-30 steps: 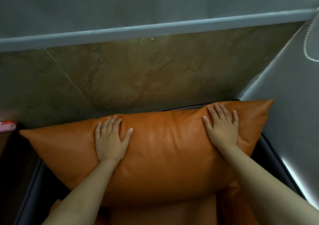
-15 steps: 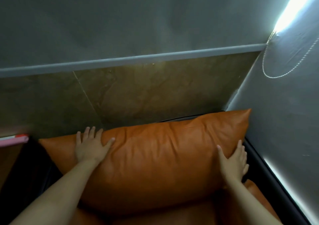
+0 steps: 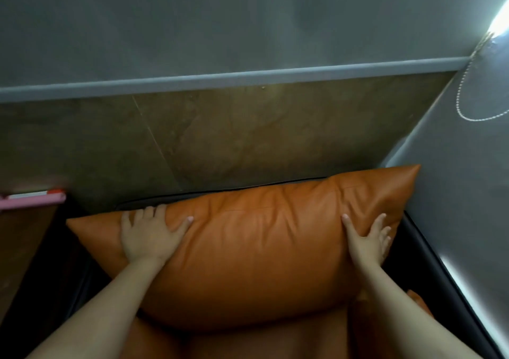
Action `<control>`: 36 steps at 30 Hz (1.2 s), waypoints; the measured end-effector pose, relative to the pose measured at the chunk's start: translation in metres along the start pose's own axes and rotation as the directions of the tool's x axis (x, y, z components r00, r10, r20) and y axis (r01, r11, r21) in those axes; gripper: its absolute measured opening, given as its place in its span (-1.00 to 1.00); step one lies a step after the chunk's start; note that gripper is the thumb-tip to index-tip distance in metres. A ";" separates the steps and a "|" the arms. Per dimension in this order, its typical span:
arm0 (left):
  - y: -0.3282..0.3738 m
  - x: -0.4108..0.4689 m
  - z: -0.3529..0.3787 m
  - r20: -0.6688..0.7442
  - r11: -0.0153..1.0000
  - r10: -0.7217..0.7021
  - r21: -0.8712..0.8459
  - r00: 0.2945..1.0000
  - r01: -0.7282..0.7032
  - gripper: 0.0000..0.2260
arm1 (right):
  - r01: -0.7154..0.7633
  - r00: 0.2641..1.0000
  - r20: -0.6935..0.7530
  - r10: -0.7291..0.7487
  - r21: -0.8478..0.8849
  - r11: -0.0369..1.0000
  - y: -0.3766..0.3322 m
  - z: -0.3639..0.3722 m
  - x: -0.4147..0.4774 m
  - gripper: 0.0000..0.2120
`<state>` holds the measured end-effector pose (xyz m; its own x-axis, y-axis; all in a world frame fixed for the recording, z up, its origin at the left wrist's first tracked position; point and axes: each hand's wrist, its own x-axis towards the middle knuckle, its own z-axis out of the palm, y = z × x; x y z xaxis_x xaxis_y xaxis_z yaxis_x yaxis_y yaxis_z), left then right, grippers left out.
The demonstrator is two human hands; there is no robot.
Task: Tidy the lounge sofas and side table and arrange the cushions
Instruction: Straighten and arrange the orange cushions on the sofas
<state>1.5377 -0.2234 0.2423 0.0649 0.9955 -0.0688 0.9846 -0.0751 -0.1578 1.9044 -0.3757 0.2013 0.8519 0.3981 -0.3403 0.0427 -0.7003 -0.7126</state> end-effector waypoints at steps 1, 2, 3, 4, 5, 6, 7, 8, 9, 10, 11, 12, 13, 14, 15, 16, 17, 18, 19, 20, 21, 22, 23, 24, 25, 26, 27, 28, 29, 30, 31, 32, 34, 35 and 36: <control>0.000 -0.005 0.002 -0.009 1.000 -0.006 -0.002 1.000 0.006 -0.19 | 0.007 1.000 0.019 -0.007 -0.004 1.000 -0.001 -0.001 0.003 -0.05; -0.001 -0.007 0.003 -0.016 1.000 -0.009 -0.007 1.000 0.009 -0.18 | 0.013 0.999 0.035 -0.013 -0.002 1.000 -0.001 -0.001 0.005 -0.05; -0.002 -0.006 0.003 -0.017 1.000 -0.012 -0.015 1.000 0.012 -0.16 | 0.020 0.999 0.043 -0.020 0.002 1.000 0.000 -0.001 0.005 -0.05; -0.004 -0.002 0.003 -0.011 1.000 -0.010 -0.024 1.000 0.010 -0.13 | 0.027 0.999 0.042 -0.027 0.005 1.000 0.002 -0.002 0.005 -0.06; -0.004 0.003 0.004 0.001 1.000 -0.003 -0.030 1.000 0.003 -0.11 | 0.031 0.999 0.039 -0.031 0.009 0.999 0.005 -0.003 0.004 -0.06; -0.005 0.008 0.004 0.018 0.999 0.007 -0.035 1.000 -0.007 -0.10 | 0.034 0.999 0.039 -0.035 0.017 0.999 0.007 -0.005 0.004 -0.06; -0.005 0.011 0.005 0.032 0.999 0.019 -0.043 0.999 -0.018 -0.11 | 0.035 0.999 0.039 -0.037 0.029 0.999 0.009 -0.005 0.003 -0.05; -0.006 0.012 0.005 0.037 0.998 0.031 -0.053 0.999 -0.029 -0.13 | 0.034 0.999 0.036 -0.036 0.040 0.999 0.010 -0.006 0.003 -0.05; -0.007 0.012 0.006 0.030 0.997 0.044 -0.061 0.999 -0.042 -0.15 | 0.032 0.999 0.027 -0.033 0.049 0.998 0.011 -0.006 0.001 -0.04; -0.009 0.008 0.006 0.007 0.995 0.061 -0.076 0.998 -0.060 -0.16 | 0.028 0.999 0.015 -0.028 0.061 0.998 0.011 -0.007 -0.002 -0.03; -0.011 0.000 0.007 -0.029 0.992 0.082 -0.095 0.996 -0.085 -0.15 | 0.019 1.000 0.001 -0.019 0.079 0.997 0.011 -0.007 -0.006 -0.02; -0.013 -0.010 0.010 -0.072 0.987 0.102 -0.115 0.992 -0.110 -0.14 | 0.001 1.000 -0.012 0.000 0.099 0.995 0.011 -0.006 -0.012 -0.01; -0.015 -0.025 0.014 -0.105 0.983 0.120 -0.130 0.987 -0.133 -0.15 | -0.024 0.999 -0.023 0.027 0.118 0.993 0.012 -0.004 -0.019 0.01; -0.016 -0.041 0.020 -0.119 0.978 0.141 -0.140 0.983 -0.157 -0.16 | -0.052 0.998 -0.031 0.056 0.134 0.990 0.012 0.000 -0.027 0.02; -0.015 -0.057 0.027 -0.123 0.972 0.164 -0.147 0.979 -0.181 -0.17 | -0.080 0.996 -0.031 0.086 0.147 0.986 0.011 0.006 -0.037 0.04; -0.013 -0.069 0.033 -0.127 0.968 0.180 -0.154 0.976 -0.198 -0.18 | -0.104 0.994 -0.020 0.109 0.154 0.983 0.010 0.013 -0.047 0.06; -0.011 -0.076 0.038 -0.130 0.965 0.183 -0.163 0.975 -0.203 -0.18 | -0.122 0.992 -0.007 0.125 0.155 0.980 0.008 0.021 -0.056 0.08; -0.009 -0.077 0.040 -0.133 0.965 0.177 -0.173 0.975 -0.199 -0.18 | -0.133 0.991 0.002 0.134 0.147 0.980 0.008 0.028 -0.063 0.10; -0.008 -0.073 0.042 -0.135 0.965 0.169 -0.177 0.976 -0.192 -0.17 | -0.140 0.990 0.007 0.140 0.132 0.981 0.007 0.035 -0.069 0.10; -0.008 -0.067 0.042 -0.137 0.967 0.165 -0.173 0.977 -0.188 -0.16 | -0.142 0.990 0.010 0.142 0.115 0.983 0.007 0.040 -0.072 0.11; -0.008 -0.059 0.043 -0.131 0.967 0.167 -0.174 0.977 -0.189 -0.15 | -0.143 0.990 0.015 0.142 0.100 0.985 0.004 0.044 -0.072 0.10; -0.009 -0.051 0.042 -0.127 0.965 0.174 -0.177 0.977 -0.195 -0.13 | -0.148 0.989 0.022 0.147 0.088 0.985 0.000 0.048 -0.071 0.10; -0.011 -0.043 0.042 -0.119 0.963 0.181 -0.181 0.976 -0.201 -0.11 | -0.157 0.988 0.027 0.155 0.077 0.985 -0.006 0.049 -0.069 0.10; -0.012 -0.034 0.041 -0.103 0.962 0.185 -0.184 0.977 -0.202 -0.08 | -0.164 0.986 0.030 0.163 0.064 0.984 -0.013 0.051 -0.066 0.10; -0.012 -0.026 0.039 -0.075 0.962 0.188 -0.188 0.979 -0.199 -0.07 | -0.173 0.985 0.034 0.172 0.050 0.984 -0.019 0.051 -0.063 0.10; -0.012 -0.019 0.035 -0.041 0.959 0.192 -0.202 0.980 -0.197 -0.06 | -0.181 0.983 0.036 0.180 0.040 0.983 -0.024 0.052 -0.061 0.09; -0.012 -0.013 0.033 -0.010 0.956 0.199 -0.217 0.980 -0.197 -0.07 | -0.185 0.982 0.031 0.184 0.033 0.982 -0.026 0.054 -0.061 0.09; -0.013 -0.010 0.030 0.019 0.954 0.205 -0.227 0.979 -0.195 -0.08 | -0.184 0.983 0.022 0.183 0.028 0.983 -0.025 0.055 -0.062 0.08; -0.014 -0.010 0.029 0.038 0.953 0.209 -0.231 0.977 -0.195 -0.10 | -0.179 0.984 0.015 0.179 0.022 0.984 -0.023 0.056 -0.065 0.08; -0.016 -0.011 0.029 0.047 0.952 0.213 -0.235 0.976 -0.196 -0.12 | -0.174 0.985 0.011 0.174 0.017 0.985 -0.020 0.056 -0.067 0.08; -0.017 -0.014 0.029 0.051 0.950 0.216 -0.240 0.975 -0.198 -0.13 | -0.170 0.985 0.012 0.170 0.013 0.985 -0.017 0.054 -0.070 0.08; -0.018 -0.017 0.028 0.052 0.948 0.219 -0.246 0.974 -0.200 -0.13 | -0.163 0.987 0.013 0.163 0.007 0.987 -0.013 0.052 -0.073 0.07; -0.020 -0.024 0.027 0.049 0.943 0.225 -0.261 0.973 -0.205 -0.15 | -0.142 0.990 0.022 0.143 -0.021 0.990 -0.007 0.045 -0.080 0.05; -0.021 -0.028 0.027 0.042 0.941 0.232 -0.264 0.972 -0.214 -0.16 | -0.132 0.991 0.034 0.133 -0.037 0.991 -0.004 0.042 -0.085 0.04; -0.023 -0.032 0.027 0.033 0.938 0.245 -0.260 0.969 -0.228 -0.17 | -0.121 0.991 0.049 0.124 -0.051 0.991 -0.001 0.040 -0.091 0.03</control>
<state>1.5083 -0.2548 0.2219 0.2983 0.9444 -0.1382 0.9513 -0.2823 0.1240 1.8058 -0.3883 0.2085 0.8240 0.3368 -0.4556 -0.0345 -0.7727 -0.6338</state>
